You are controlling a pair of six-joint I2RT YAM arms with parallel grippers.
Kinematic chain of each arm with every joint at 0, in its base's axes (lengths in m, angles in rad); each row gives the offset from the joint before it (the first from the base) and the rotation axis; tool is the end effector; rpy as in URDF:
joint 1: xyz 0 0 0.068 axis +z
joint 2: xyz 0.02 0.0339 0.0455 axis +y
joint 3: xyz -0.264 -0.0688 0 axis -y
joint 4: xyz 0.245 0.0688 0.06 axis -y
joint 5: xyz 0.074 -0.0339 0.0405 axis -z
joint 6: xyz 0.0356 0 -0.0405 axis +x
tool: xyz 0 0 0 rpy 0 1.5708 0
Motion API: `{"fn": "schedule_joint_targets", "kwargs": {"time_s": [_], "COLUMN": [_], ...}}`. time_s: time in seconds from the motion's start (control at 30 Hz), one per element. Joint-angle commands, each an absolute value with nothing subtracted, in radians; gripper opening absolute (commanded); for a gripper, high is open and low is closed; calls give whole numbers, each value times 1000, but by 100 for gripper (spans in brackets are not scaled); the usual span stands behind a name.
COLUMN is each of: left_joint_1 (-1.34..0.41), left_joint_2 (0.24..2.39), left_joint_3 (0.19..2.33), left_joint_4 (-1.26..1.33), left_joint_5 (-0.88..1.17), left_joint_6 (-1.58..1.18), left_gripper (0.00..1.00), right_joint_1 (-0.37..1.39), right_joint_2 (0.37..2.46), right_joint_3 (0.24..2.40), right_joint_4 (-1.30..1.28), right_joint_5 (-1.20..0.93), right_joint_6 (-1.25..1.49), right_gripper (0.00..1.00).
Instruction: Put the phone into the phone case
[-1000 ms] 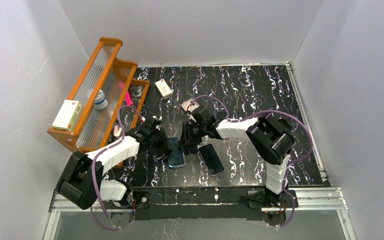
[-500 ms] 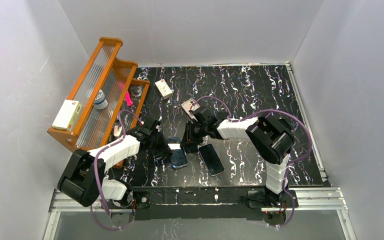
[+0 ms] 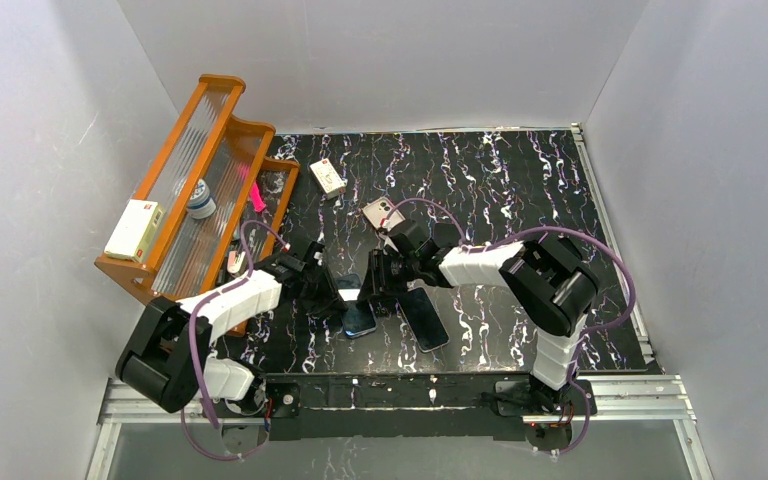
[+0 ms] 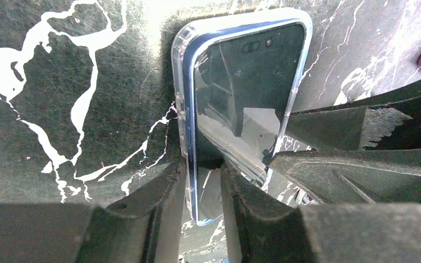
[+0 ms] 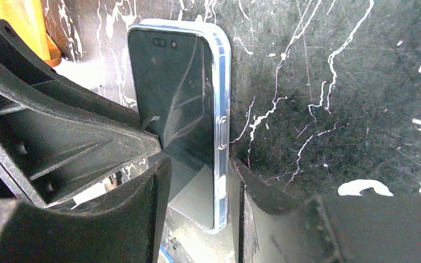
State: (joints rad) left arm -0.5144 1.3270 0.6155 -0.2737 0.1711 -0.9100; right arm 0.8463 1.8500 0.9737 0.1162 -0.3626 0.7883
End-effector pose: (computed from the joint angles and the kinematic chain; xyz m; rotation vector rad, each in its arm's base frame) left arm 0.2071 -0.1240 0.1643 -0.4654 2.6799 -0.7122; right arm 0.2380 0.2880 0.1435 -0.2803 2.5978 1.1419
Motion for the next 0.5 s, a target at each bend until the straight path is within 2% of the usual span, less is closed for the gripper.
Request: {"fn": "schedule_joint_targets", "kwargs": {"time_s": [0.0,0.13,0.2,0.27,0.47], "left_joint_1": [-518,-504,-461,-399,-387], "left_joint_2": [1297,1285,1283,1286,1289], "left_joint_3": [592,550,507,466,475], "left_joint_4": [-282,-264,-196,-145,-167], "left_joint_5": [161,163,251,349,357], "left_joint_6": [-895,-889,-896,-912,-876], "left_gripper": [23,11,8,6,7], "right_joint_1": [849,848,845,824,800], "right_joint_2": [1871,1891,1894,1884,1828], "right_joint_3": [951,947,940,909,886], "right_joint_4": [121,164,204,307,413], "right_joint_5": [-380,-418,-467,-539,-609], "right_joint_6": [772,788,811,855,903], "right_gripper": [52,54,55,56,57]}}
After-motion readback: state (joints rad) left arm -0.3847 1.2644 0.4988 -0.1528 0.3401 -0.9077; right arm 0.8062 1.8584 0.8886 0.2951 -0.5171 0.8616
